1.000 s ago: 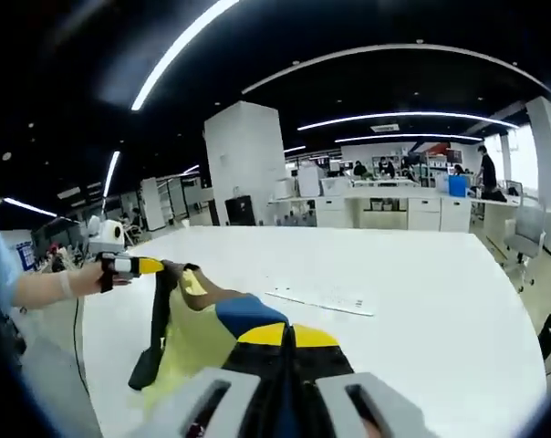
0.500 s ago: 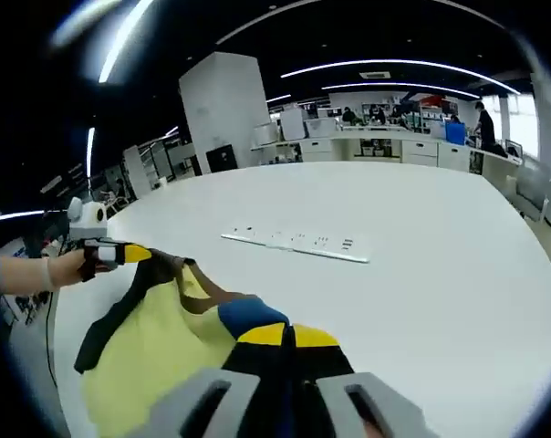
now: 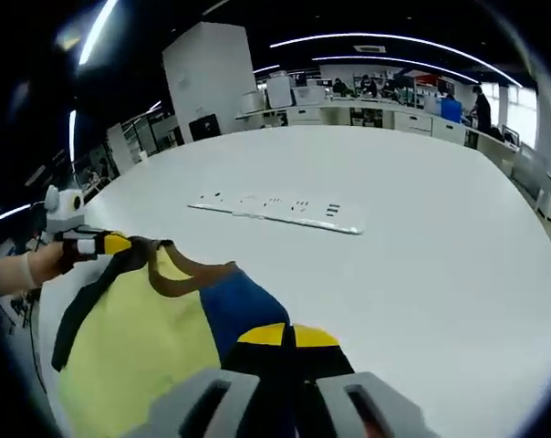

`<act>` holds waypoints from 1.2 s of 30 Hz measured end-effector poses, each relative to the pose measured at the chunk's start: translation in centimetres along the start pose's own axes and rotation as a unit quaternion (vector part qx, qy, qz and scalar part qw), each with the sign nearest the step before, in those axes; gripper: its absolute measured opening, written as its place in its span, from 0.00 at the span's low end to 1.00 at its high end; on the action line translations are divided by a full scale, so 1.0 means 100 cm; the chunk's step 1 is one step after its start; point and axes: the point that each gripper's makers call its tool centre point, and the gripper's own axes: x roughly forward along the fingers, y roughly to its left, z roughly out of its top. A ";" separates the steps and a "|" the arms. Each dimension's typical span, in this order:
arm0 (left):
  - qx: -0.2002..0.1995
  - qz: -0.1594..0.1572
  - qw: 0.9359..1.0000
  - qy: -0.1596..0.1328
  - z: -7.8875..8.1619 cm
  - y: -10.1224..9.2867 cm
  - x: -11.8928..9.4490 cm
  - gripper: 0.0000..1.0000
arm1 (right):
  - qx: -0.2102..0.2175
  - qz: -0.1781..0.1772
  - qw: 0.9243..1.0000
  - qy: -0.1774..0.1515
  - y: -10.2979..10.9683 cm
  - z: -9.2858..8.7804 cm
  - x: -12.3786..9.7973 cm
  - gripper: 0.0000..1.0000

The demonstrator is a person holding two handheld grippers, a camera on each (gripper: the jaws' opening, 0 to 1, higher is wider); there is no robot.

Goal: Fold the garment on the visible template until the final outline fits inside the template.

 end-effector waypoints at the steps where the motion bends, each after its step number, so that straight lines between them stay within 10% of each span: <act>1: 0.002 0.002 1.000 0.000 0.000 0.000 0.001 0.00 | -0.003 -0.001 1.000 0.002 0.000 -0.002 0.000 0.00; 9: 0.036 -0.012 0.999 -0.018 0.008 -0.007 0.001 0.03 | -0.025 0.006 1.000 -0.015 0.006 0.000 -0.004 0.00; 13: 0.039 -0.027 0.998 -0.028 0.015 -0.015 -0.003 0.21 | -0.046 0.013 0.999 -0.025 0.014 0.001 -0.006 0.30; 21: 0.062 -0.037 0.996 -0.042 0.023 -0.027 -0.010 0.69 | -0.075 0.028 0.996 -0.048 0.025 0.009 -0.016 0.53; 36: 0.089 -0.072 0.993 -0.006 0.014 -0.050 -0.030 0.90 | -0.091 0.039 0.994 -0.056 0.031 0.010 -0.043 0.81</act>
